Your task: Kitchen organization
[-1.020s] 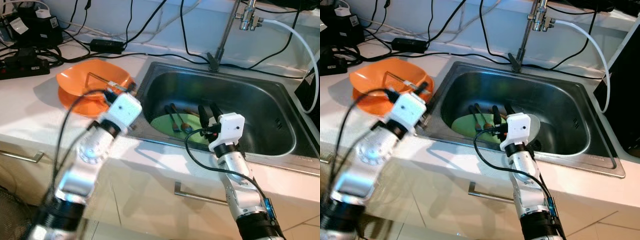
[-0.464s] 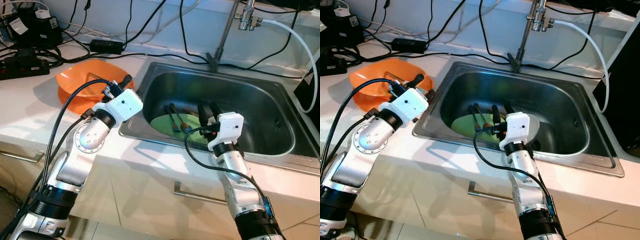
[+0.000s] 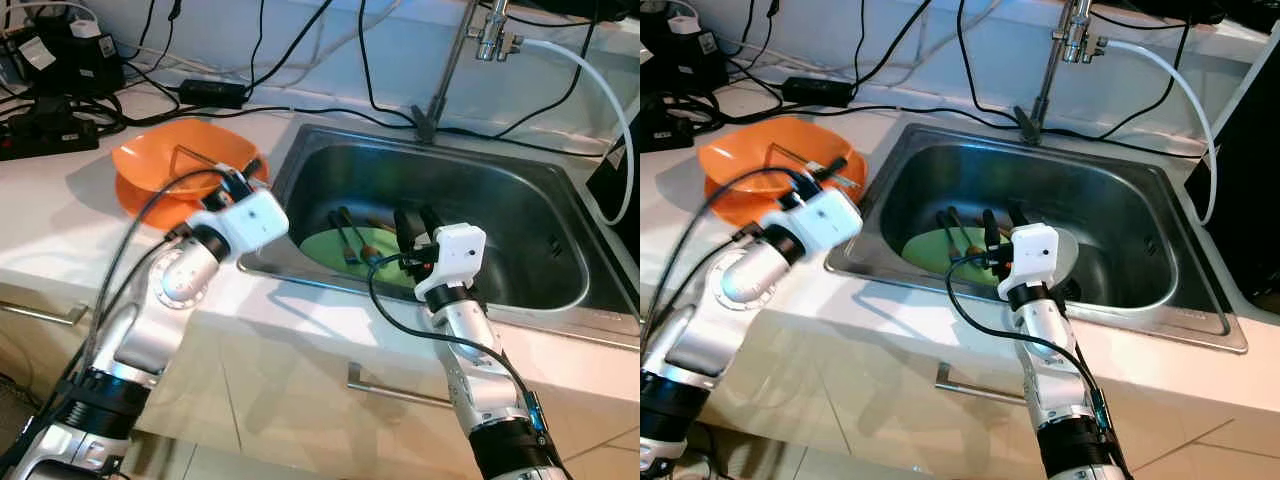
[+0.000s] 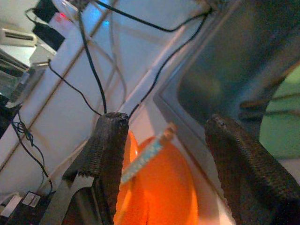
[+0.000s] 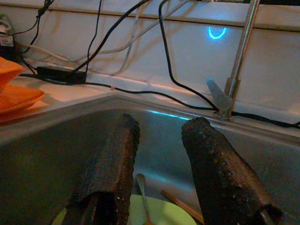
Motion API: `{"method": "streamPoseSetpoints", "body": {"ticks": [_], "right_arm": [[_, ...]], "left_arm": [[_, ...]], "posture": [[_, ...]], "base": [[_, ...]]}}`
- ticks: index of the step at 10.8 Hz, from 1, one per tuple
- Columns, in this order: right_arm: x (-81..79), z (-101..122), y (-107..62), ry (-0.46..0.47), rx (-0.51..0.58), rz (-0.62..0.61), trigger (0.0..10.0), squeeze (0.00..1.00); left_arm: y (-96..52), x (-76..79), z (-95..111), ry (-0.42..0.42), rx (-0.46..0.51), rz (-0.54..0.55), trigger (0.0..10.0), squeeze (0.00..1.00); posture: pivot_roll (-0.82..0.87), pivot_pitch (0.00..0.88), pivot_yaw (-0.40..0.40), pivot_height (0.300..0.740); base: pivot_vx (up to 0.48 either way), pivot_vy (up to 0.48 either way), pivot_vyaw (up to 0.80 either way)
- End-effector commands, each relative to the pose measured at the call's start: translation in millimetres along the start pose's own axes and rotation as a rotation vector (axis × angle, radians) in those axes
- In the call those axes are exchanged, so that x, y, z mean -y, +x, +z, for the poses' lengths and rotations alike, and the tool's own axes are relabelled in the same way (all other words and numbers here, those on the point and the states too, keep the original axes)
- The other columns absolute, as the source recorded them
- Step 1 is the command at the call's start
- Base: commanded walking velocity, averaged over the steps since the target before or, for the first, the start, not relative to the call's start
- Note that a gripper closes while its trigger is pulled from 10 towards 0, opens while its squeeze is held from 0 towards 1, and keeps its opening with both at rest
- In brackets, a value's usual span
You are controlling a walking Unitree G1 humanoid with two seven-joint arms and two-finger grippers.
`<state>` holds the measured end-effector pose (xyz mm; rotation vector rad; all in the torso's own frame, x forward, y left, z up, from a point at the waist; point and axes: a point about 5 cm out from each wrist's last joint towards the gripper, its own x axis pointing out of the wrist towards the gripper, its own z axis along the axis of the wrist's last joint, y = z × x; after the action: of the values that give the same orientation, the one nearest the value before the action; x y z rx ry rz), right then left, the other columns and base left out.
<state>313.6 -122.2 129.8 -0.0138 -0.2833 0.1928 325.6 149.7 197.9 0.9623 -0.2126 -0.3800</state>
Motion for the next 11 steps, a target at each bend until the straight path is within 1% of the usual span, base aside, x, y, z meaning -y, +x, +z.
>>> {"method": "streamPoseSetpoints", "body": {"ticks": [1,4,6,8,10,11], "right_arm": [[0.3,-4.9,-0.7,0.000,-0.022,-0.010,10.0,0.00],[0.3,-4.6,0.3,0.001,-0.018,-0.011,10.0,0.00],[-0.6,-4.6,0.5,0.001,-0.017,-0.010,10.0,0.00],[0.3,-4.8,0.1,-0.001,-0.017,-0.015,10.0,0.00],[0.1,-4.6,0.8,-0.002,-0.016,-0.014,10.0,0.00],[-0.6,-4.7,1.2,-0.001,-0.016,-0.011,10.0,0.00]], "left_arm": [[4.0,-1.2,4.3,0.048,0.013,-0.011,10.0,0.00],[14.0,-3.5,3.1,0.148,-0.011,-0.007,10.0,0.00],[26.6,-6.6,2.7,0.218,-0.041,0.006,10.0,0.00],[32.9,-7.4,-1.3,0.250,-0.073,0.002,10.0,0.00],[35.1,-6.9,-5.0,0.251,-0.090,-0.002,10.0,0.00],[35.8,-6.7,-6.8,0.249,-0.096,-0.003,4.8,0.00]], "posture": [[0.24,0.032,-0.065,0.740],[0.24,0.029,-0.063,0.740],[0.23,0.026,-0.058,0.740],[0.23,0.024,-0.057,0.740],[0.23,0.024,-0.057,0.740],[0.23,0.022,-0.057,0.740]], "base": [[0.000,0.000,0.00],[0.000,0.000,0.00],[0.000,0.000,0.00],[0.000,0.000,0.00],[0.000,0.000,0.00],[0.000,0.000,0.00]]}}
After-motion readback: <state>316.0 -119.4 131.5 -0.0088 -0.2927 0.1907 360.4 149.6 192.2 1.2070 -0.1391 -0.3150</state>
